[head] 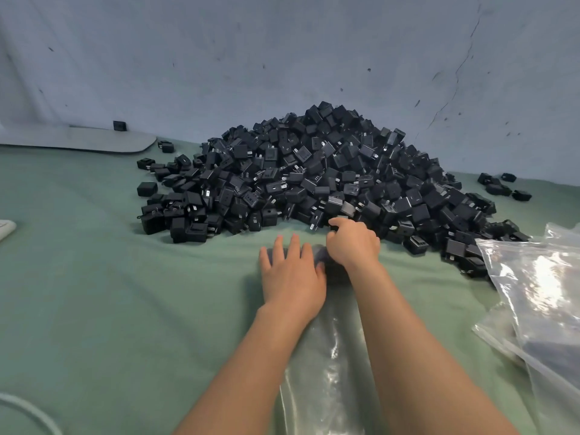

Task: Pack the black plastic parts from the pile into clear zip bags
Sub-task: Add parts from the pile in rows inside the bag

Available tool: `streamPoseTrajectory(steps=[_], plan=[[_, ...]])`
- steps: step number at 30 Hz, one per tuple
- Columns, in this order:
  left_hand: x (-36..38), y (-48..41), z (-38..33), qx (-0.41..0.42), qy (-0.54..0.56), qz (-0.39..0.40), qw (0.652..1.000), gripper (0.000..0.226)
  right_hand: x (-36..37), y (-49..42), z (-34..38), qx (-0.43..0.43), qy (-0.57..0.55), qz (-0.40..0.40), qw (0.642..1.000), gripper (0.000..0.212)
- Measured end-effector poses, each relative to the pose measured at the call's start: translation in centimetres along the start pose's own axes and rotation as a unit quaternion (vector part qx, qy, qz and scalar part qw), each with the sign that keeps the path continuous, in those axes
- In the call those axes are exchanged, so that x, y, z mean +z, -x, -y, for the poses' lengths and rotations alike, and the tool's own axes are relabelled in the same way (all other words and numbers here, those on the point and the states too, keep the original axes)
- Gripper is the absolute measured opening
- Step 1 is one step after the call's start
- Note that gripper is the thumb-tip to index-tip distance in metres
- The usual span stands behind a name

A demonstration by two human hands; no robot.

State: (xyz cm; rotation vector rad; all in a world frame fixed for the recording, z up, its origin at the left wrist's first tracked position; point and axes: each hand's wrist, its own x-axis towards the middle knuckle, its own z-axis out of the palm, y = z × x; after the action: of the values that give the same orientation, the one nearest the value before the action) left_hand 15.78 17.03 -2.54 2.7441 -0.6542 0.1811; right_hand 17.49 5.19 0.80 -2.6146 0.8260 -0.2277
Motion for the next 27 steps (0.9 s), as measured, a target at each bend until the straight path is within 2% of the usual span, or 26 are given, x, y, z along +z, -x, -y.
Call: streamPoseTrajectory(steps=[6,12,17,20,23,25,27], plan=[[1.0,0.2,0.2,0.006,0.011,-0.021,1.000,0.048,1.4,-2.1,0.3,0.044,0.026,0.052,0.997,0.047],[1.1,0.3,-0.8,0.013,0.028,-0.018,0.999,0.049,1.3,-2.6,-0.5,0.063,0.029,0.019,0.997,0.047],[0.5,0.2,-0.1,-0.012,0.066,-0.008,0.998,0.047,0.7,-1.9,0.0,0.037,-0.064,-0.042,0.996,0.037],[-0.9,-0.7,0.5,-0.038,0.153,-0.051,0.986,0.048,-1.6,-1.1,0.4,-0.024,-0.169,-0.007,0.985,0.032],[-3.5,-0.8,0.5,-0.052,0.344,-0.110,0.931,0.041,-4.9,1.9,0.2,-0.129,-0.200,0.080,0.968,0.030],[-4.9,-0.3,0.2,-0.075,0.477,-0.066,0.873,0.030,-6.2,4.2,0.1,-0.173,-0.180,0.121,0.961,0.028],[-5.7,0.7,0.0,-0.089,0.559,-0.002,0.825,0.022,-6.5,6.4,-0.2,-0.211,-0.178,0.138,0.951,0.033]])
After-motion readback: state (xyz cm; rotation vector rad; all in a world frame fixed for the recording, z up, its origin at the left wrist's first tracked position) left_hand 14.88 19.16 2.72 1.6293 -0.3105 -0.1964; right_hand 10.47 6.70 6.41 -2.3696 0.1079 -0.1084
